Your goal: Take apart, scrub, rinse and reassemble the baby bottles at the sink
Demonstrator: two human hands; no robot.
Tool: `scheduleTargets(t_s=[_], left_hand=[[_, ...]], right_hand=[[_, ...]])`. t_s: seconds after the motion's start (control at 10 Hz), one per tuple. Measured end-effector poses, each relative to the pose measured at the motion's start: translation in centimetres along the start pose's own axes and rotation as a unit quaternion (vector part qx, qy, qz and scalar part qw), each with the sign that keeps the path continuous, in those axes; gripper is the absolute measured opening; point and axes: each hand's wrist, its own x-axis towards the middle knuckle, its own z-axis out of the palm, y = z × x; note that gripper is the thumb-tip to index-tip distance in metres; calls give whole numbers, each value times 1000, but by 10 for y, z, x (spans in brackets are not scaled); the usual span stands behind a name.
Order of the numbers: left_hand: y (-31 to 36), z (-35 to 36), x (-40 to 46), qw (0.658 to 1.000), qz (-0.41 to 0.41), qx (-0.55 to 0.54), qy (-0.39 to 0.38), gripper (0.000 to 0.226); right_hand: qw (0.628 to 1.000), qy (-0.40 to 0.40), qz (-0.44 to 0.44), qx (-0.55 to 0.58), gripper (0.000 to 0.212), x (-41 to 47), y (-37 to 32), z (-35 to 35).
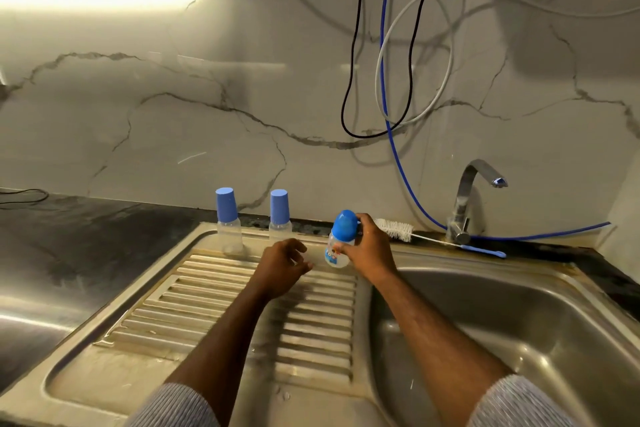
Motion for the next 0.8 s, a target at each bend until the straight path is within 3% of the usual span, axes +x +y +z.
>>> scheduleTargets(t_s=[0.5,0.8], left_hand=[[-8,-3,25,994,-7,90,-54,34],[26,-22,9,994,26,97,-29,32]], right_hand=[[997,-36,47,-45,74,43,13,21],[997,-6,19,-76,74,21,7,-6]])
